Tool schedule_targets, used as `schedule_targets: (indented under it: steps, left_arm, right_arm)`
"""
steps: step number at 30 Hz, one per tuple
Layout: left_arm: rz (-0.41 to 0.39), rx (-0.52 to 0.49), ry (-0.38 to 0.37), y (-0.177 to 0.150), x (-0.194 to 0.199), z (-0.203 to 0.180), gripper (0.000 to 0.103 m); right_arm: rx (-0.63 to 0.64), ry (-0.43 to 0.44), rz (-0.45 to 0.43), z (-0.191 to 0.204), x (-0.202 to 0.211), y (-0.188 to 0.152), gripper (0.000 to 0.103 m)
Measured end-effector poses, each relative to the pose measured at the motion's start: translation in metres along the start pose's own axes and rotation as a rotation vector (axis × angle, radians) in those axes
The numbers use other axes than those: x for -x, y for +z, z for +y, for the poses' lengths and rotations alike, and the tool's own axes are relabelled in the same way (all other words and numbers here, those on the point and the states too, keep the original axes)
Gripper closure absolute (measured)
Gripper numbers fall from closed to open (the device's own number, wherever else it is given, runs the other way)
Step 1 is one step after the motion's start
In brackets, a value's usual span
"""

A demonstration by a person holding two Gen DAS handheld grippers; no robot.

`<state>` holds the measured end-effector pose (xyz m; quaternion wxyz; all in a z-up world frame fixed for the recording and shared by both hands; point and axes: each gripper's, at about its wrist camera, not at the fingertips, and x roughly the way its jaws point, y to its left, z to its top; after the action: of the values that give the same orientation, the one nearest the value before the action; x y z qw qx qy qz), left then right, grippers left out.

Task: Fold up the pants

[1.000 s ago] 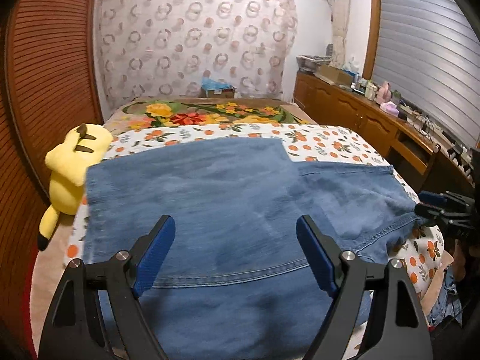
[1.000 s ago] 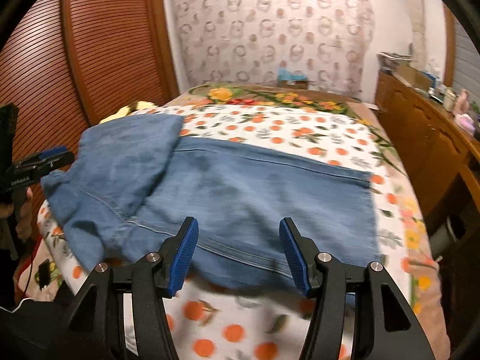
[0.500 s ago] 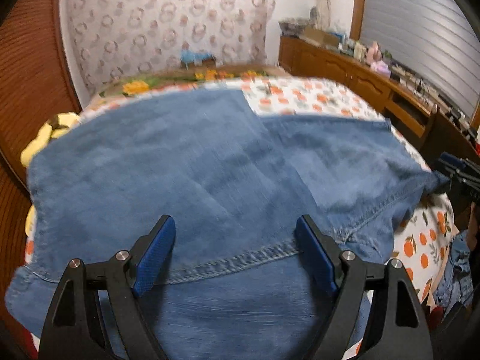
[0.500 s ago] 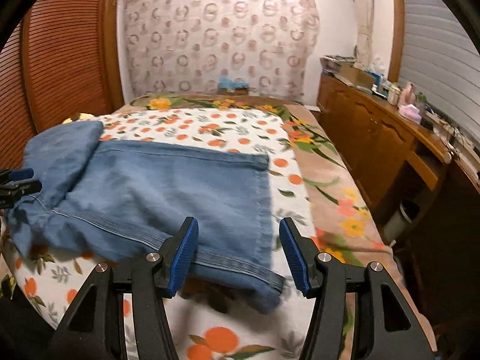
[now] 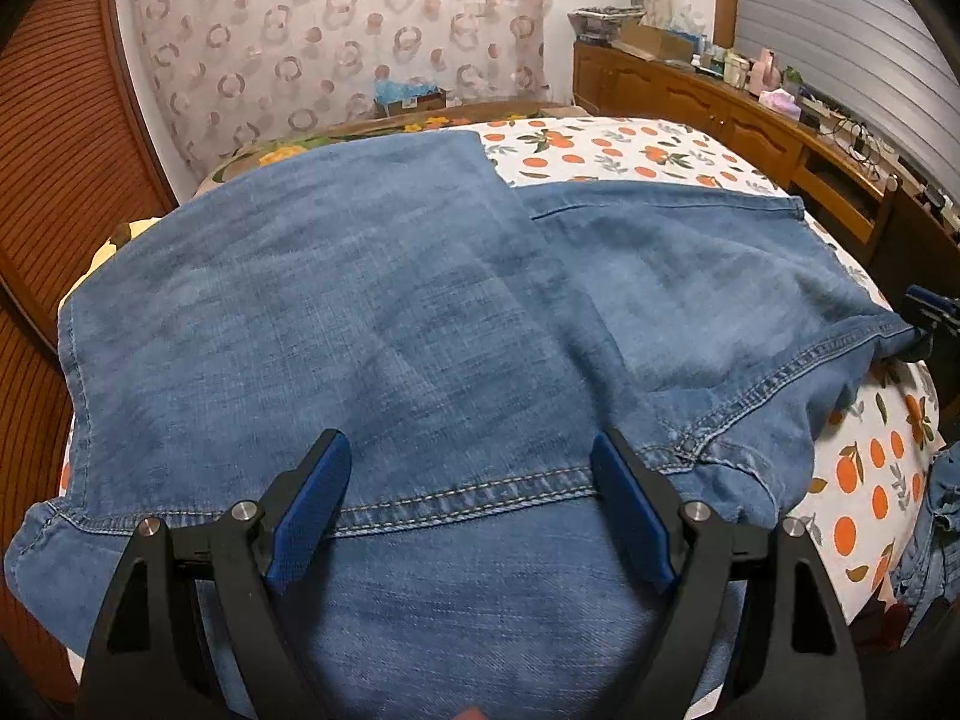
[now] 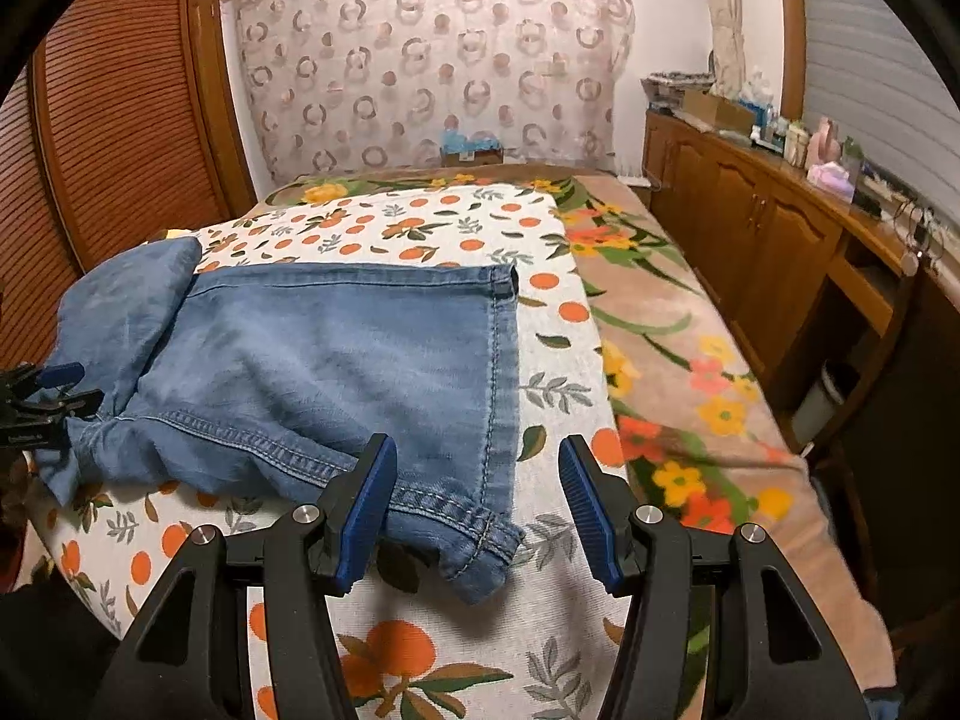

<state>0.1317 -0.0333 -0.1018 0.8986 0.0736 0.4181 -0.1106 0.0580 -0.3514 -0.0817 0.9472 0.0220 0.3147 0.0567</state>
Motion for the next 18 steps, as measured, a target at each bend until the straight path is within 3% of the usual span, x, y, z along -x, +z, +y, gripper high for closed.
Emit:
schedule_targets:
  steps: [6, 11, 18]
  left_arm:
    - [-0.01, -0.001, -0.042, 0.002, 0.006, 0.002, 0.02]
    - [-0.021, 0.021, -0.149, 0.006, 0.012, 0.004, 0.02]
    - [-0.049, -0.014, -0.148, 0.008, 0.019, -0.004, 0.02]
  right_arm:
    - [-0.036, 0.043, -0.011, -0.014, -0.013, 0.029, 0.045]
    - [-0.031, 0.058, 0.047, -0.025, -0.047, 0.045, 0.053]
    - [0.014, 0.045, 0.099, -0.023, -0.072, 0.048, 0.062]
